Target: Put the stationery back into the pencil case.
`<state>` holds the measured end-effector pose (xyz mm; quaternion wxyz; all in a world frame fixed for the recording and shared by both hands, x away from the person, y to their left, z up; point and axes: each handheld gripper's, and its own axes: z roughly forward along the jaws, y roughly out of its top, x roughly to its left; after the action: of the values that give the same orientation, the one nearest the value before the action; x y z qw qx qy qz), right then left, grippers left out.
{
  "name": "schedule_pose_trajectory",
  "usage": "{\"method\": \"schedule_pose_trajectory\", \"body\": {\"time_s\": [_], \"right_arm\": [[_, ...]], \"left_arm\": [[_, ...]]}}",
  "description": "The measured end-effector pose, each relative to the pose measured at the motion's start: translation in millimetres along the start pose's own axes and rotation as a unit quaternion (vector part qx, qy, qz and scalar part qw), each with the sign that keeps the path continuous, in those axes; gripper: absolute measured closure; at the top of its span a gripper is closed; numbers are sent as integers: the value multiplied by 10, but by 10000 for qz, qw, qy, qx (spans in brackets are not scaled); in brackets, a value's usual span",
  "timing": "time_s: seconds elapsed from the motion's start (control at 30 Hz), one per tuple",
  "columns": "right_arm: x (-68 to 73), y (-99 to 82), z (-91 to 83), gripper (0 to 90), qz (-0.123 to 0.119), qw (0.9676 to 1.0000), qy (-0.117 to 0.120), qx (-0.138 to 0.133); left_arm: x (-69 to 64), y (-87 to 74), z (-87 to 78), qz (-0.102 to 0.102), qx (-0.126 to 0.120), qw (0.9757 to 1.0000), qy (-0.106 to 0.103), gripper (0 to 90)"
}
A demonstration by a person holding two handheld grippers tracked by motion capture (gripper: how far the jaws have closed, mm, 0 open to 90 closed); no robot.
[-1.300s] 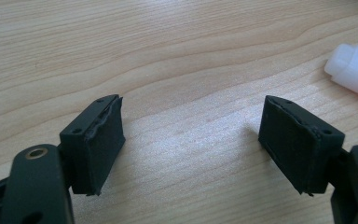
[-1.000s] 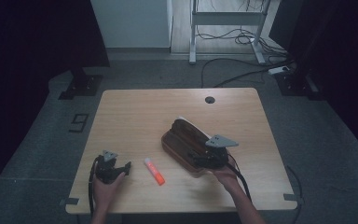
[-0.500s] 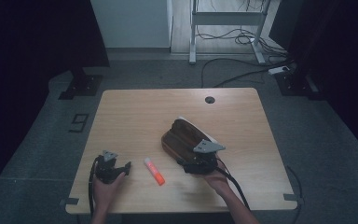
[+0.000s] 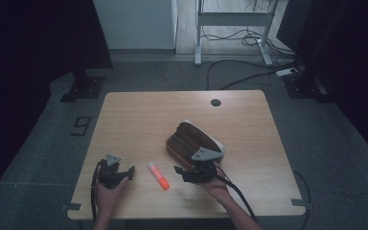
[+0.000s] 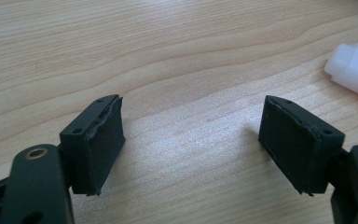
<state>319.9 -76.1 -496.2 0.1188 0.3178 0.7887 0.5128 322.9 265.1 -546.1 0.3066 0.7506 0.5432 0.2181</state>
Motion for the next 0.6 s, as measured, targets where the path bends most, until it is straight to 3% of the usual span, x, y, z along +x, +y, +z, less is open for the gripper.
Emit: {"method": "schedule_pose_trajectory", "body": {"time_s": [0.6], "right_arm": [[192,-101,238,381,-39,9994,217,281]], "left_arm": [[0,0,0,3,2,10000,0,218]]}}
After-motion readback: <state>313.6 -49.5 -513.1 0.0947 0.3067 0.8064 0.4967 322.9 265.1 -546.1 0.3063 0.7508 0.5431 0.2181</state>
